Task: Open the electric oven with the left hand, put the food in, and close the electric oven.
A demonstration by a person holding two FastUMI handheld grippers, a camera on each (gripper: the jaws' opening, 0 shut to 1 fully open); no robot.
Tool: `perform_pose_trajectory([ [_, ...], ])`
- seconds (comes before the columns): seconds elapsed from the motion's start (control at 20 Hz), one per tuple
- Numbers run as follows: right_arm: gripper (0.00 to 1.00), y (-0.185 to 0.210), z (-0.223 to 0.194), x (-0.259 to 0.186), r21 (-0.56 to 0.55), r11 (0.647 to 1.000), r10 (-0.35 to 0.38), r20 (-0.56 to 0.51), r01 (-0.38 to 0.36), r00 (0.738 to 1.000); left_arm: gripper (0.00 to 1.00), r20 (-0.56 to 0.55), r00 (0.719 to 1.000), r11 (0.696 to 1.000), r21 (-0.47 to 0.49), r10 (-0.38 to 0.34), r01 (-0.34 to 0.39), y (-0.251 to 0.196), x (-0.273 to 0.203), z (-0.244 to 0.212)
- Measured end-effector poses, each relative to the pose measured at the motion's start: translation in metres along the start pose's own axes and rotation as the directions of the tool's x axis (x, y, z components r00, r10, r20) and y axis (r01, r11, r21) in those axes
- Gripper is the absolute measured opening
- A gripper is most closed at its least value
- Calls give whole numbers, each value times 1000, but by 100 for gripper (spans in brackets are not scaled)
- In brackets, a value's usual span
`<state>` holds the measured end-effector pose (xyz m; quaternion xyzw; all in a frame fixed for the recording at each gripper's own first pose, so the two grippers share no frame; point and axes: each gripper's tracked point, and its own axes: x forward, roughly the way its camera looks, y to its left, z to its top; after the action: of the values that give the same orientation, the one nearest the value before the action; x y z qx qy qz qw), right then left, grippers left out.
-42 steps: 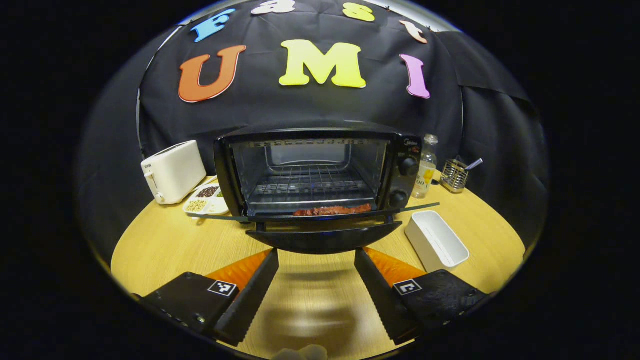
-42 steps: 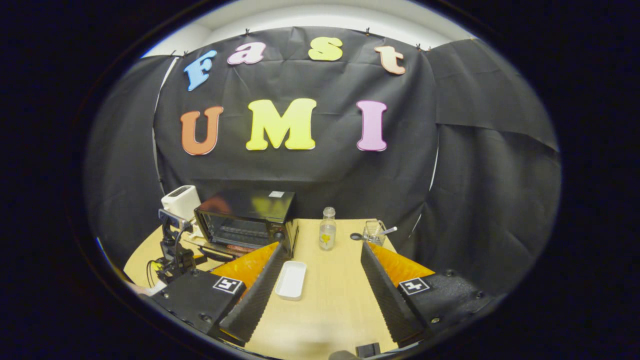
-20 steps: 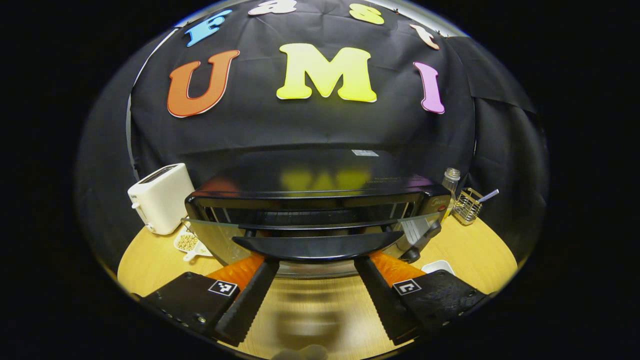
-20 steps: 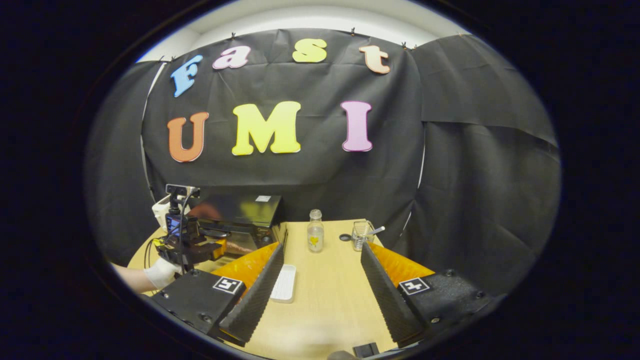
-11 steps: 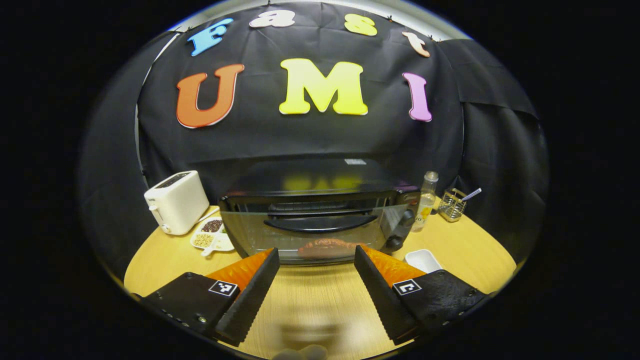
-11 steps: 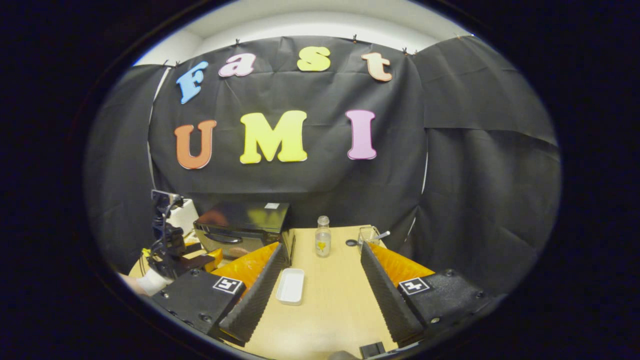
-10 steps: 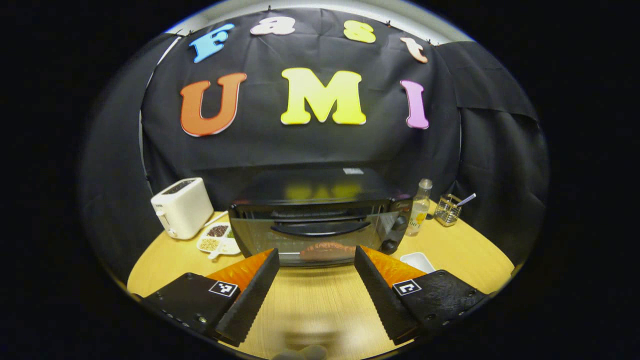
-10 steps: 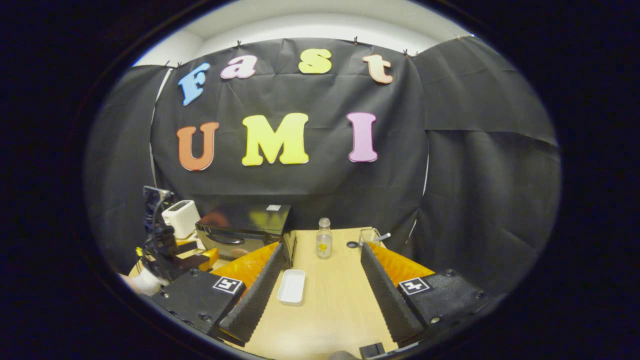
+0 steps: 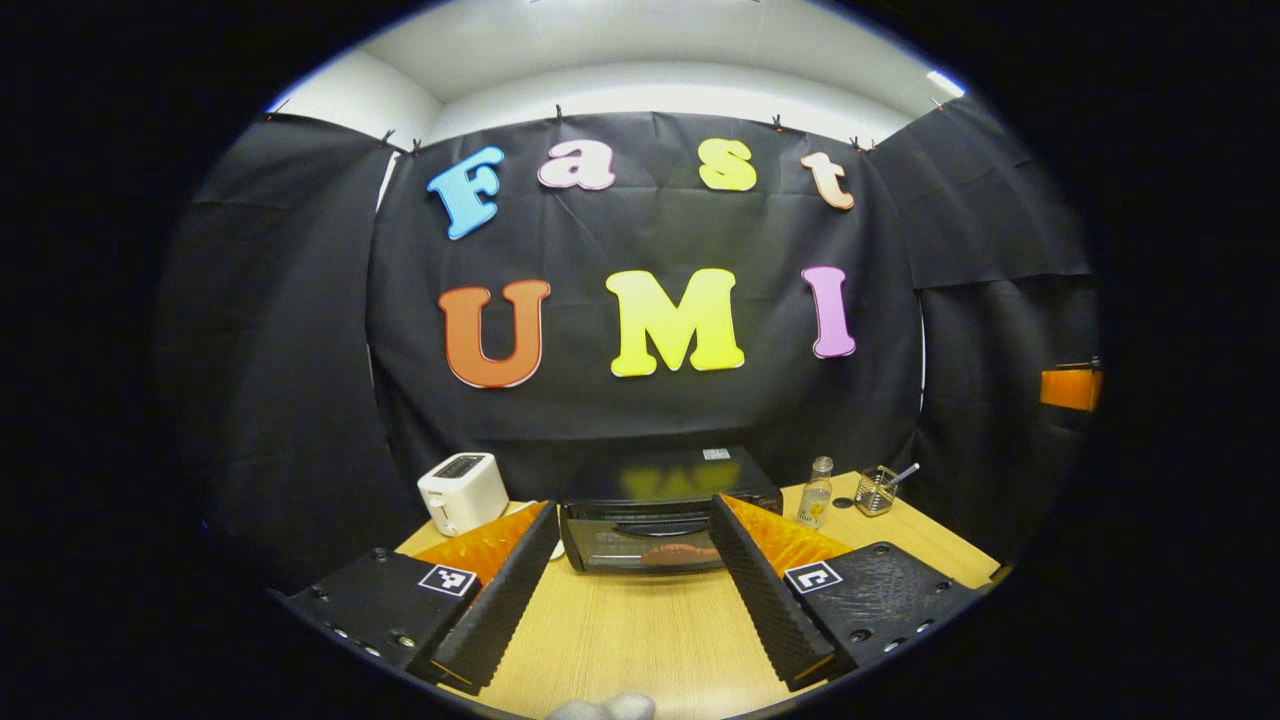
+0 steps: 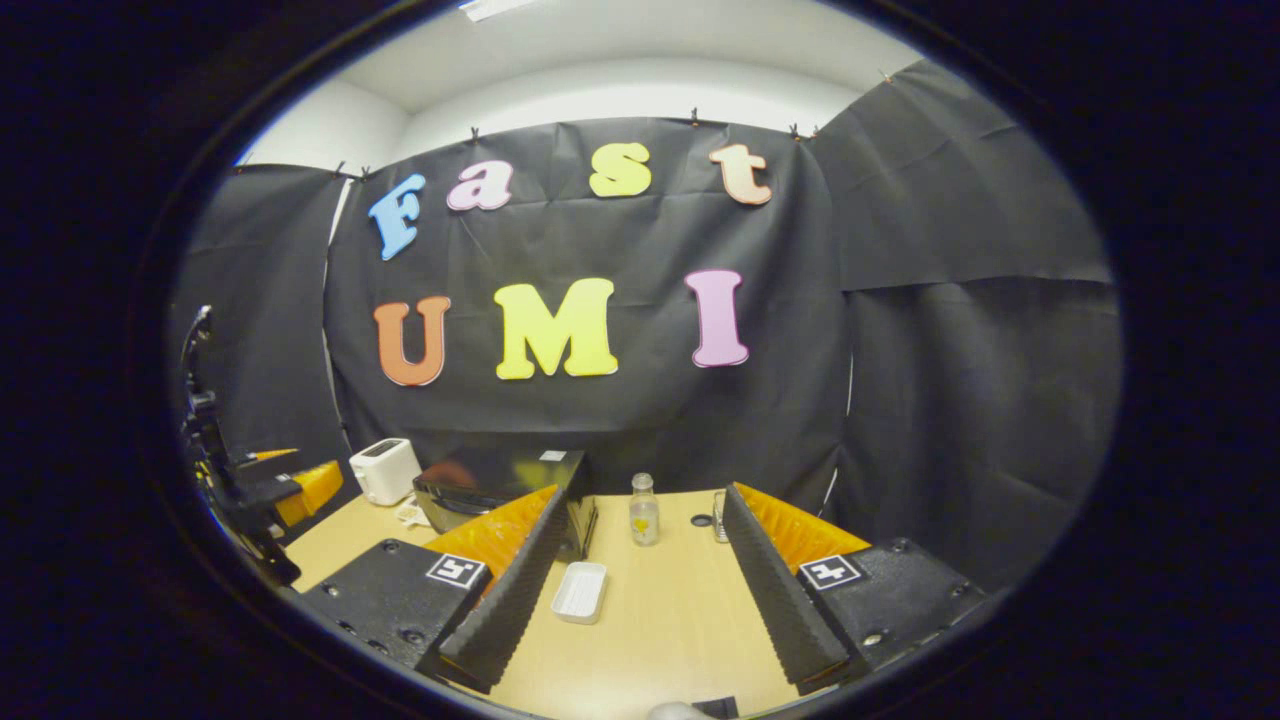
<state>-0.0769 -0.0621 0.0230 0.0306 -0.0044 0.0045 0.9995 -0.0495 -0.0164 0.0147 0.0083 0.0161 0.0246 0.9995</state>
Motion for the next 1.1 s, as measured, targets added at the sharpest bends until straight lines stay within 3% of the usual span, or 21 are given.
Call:
perform_pose_trajectory([
  [0.2,99,-17,3,-12,1,1000,28,26,-28,999,96,57,997,999,15,50,-51,-7,-41,35],
  [0.5,99,-22,-8,-23,-1,998,69,25,-69,997,96,75,992,995,-18,99,-98,-16,-95,49],
  [0.65,100,-17,-14,-31,14,997,79,6,-79,997,96,73,992,994,-17,104,-103,-8,-102,51],
  [0.95,99,-12,-3,-41,6,1000,20,16,-20,1000,96,71,993,996,-22,93,-91,14,-95,54],
  [1.1,98,2,3,-44,15,1000,18,28,-19,999,96,83,995,999,-4,53,-53,11,-89,59],
])
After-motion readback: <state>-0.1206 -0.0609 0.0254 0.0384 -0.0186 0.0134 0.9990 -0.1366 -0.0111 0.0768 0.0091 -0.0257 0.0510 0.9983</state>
